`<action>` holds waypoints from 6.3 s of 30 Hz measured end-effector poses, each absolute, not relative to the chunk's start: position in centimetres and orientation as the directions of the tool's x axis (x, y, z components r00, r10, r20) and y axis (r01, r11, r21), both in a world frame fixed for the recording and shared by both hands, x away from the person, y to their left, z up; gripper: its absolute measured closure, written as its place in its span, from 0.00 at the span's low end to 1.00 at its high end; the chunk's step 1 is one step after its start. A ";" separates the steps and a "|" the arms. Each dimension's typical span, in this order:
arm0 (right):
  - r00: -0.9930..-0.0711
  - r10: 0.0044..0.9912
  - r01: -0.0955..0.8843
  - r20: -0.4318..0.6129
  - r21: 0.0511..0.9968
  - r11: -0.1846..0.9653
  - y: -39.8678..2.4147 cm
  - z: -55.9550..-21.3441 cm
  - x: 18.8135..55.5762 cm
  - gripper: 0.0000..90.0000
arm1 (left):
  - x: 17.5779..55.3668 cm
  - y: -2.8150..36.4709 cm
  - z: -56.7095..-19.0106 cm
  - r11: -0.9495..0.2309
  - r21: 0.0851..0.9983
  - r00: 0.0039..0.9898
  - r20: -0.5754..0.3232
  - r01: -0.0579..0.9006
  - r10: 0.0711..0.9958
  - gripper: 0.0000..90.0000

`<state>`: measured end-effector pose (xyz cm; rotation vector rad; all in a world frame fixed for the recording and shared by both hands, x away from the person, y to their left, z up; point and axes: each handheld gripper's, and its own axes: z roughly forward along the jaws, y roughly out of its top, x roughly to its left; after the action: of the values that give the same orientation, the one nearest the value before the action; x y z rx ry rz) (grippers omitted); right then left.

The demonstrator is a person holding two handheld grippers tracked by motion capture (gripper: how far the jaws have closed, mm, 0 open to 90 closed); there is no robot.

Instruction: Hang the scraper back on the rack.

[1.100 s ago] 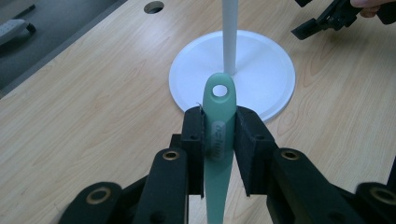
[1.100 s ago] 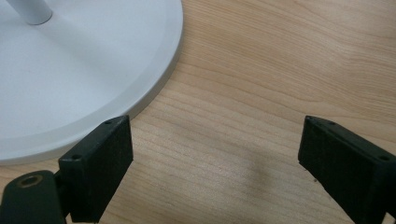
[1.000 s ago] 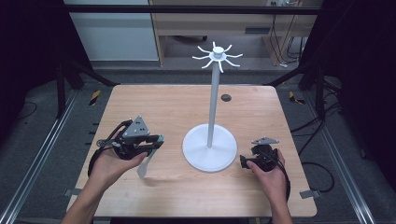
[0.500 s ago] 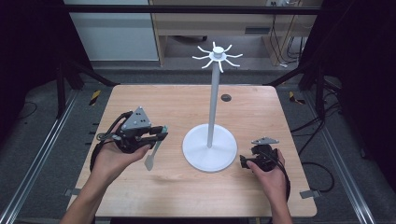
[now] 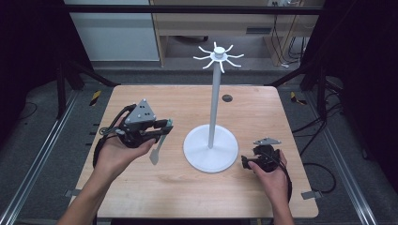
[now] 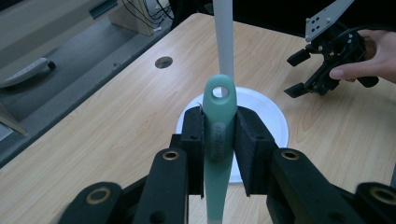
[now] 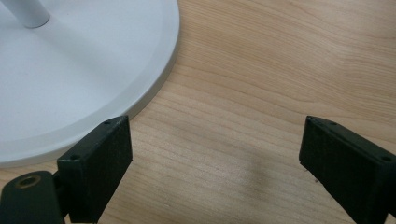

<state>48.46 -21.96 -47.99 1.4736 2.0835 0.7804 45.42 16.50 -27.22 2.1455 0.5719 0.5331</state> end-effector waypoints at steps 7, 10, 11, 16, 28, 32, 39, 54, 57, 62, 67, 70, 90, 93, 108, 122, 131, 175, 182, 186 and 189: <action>-0.307 0.951 0.672 -0.049 0.697 0.252 -22.1 -47.8 48.4 0.08 | 45.5 15.9 -26.4 -0.540 0.817 0.807 0.174 0.201 0.565 0.82; -0.305 0.951 0.664 -0.046 0.705 0.247 -22.1 -47.6 48.4 0.08 | 45.5 15.7 -26.0 -0.535 0.821 0.807 0.173 0.199 0.565 0.82; -0.305 0.951 0.664 -0.046 0.705 0.247 -22.1 -47.6 48.4 0.08 | 45.5 15.6 -25.8 -0.533 0.824 0.805 0.176 0.195 0.567 0.82; -0.305 0.951 0.662 -0.044 0.708 0.245 -22.2 -47.6 48.3 0.08 | 45.5 14.9 -24.5 -0.521 0.834 0.804 0.181 0.181 0.567 0.82; -0.303 0.952 0.661 -0.039 0.711 0.240 -22.2 -47.6 48.3 0.08 | 45.5 13.0 -21.4 -0.483 0.865 0.793 0.197 0.136 0.577 0.82; -0.303 0.952 0.661 -0.039 0.712 0.239 -22.2 -47.6 48.3 0.08 | 45.6 12.6 -20.6 -0.471 0.873 0.786 0.200 0.127 0.584 0.82; -0.306 0.951 0.661 -0.040 0.710 0.242 -22.2 -47.6 48.3 0.08 | 45.9 12.0 -19.6 -0.459 0.879 0.787 0.193 0.126 0.586 0.82; -0.305 0.951 0.662 -0.041 0.710 0.242 -22.3 -47.6 48.3 0.08 | 46.1 11.0 -17.8 -0.416 0.903 0.779 0.185 0.105 0.599 0.82; -0.303 0.952 0.664 -0.038 0.709 0.239 -22.2 -47.6 48.3 0.08 | 46.0 10.8 -17.6 -0.404 0.909 0.779 0.182 0.099 0.600 0.82; -0.305 0.952 0.665 -0.040 0.707 0.243 -22.3 -47.6 48.3 0.08 | 46.0 10.3 -17.0 -0.400 0.912 0.770 0.190 0.091 0.609 0.82; -0.305 0.952 0.666 -0.037 0.706 0.240 -22.2 -47.6 48.3 0.08 | 46.2 9.8 -16.5 -0.381 0.920 0.771 0.180 0.088 0.611 0.82; -0.305 0.952 0.666 -0.039 0.706 0.242 -22.3 -47.6 48.3 0.08 | 46.4 9.6 -16.5 -0.376 0.923 0.767 0.178 0.088 0.617 0.82; -0.309 0.951 0.665 -0.031 0.707 0.239 -22.3 -47.6 48.3 0.08 | 47.5 8.9 -16.4 -0.368 0.922 0.760 0.156 0.117 0.631 0.82; -0.308 0.951 0.666 -0.031 0.707 0.238 -22.3 -47.6 48.3 0.08 | 47.6 8.8 -16.5 -0.362 0.925 0.764 0.148 0.119 0.627 0.82; -0.310 0.950 0.666 -0.029 0.706 0.239 -22.3 -47.7 48.3 0.08 | 48.2 8.5 -16.8 -0.349 0.928 0.767 0.130 0.129 0.629 0.82; -0.310 0.950 0.667 -0.029 0.706 0.239 -22.3 -47.7 48.3 0.08 | 48.4 8.6 -17.0 -0.335 0.934 0.770 0.120 0.127 0.627 0.82; -0.312 0.950 0.668 -0.031 0.704 0.242 -22.2 -47.7 48.3 0.08 | 48.4 8.6 -17.2 -0.325 0.937 0.769 0.113 0.128 0.629 0.82; -0.313 0.949 0.669 -0.032 0.702 0.245 -22.2 -47.7 48.3 0.08 | 46.1 10.6 -19.6 -0.328 0.943 0.761 0.177 0.049 0.624 0.33; -0.312 0.950 0.672 -0.030 0.700 0.243 -22.2 -47.7 48.3 0.08 | 46.1 10.7 -20.1 -0.310 0.950 0.756 0.170 0.045 0.631 0.25; -0.310 0.950 0.674 -0.031 0.697 0.243 -22.2 -47.7 48.3 0.08 | 46.2 11.1 -20.3 -0.298 0.953 0.752 0.160 0.050 0.639 0.19; -0.311 0.950 0.676 -0.032 0.695 0.245 -22.2 -47.7 48.3 0.08 | 46.3 11.2 -20.7 -0.292 0.955 0.750 0.151 0.058 0.644 0.17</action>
<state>48.31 -22.18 -47.74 1.4812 2.0723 0.8102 46.27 11.20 -20.71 1.7956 0.5485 0.6333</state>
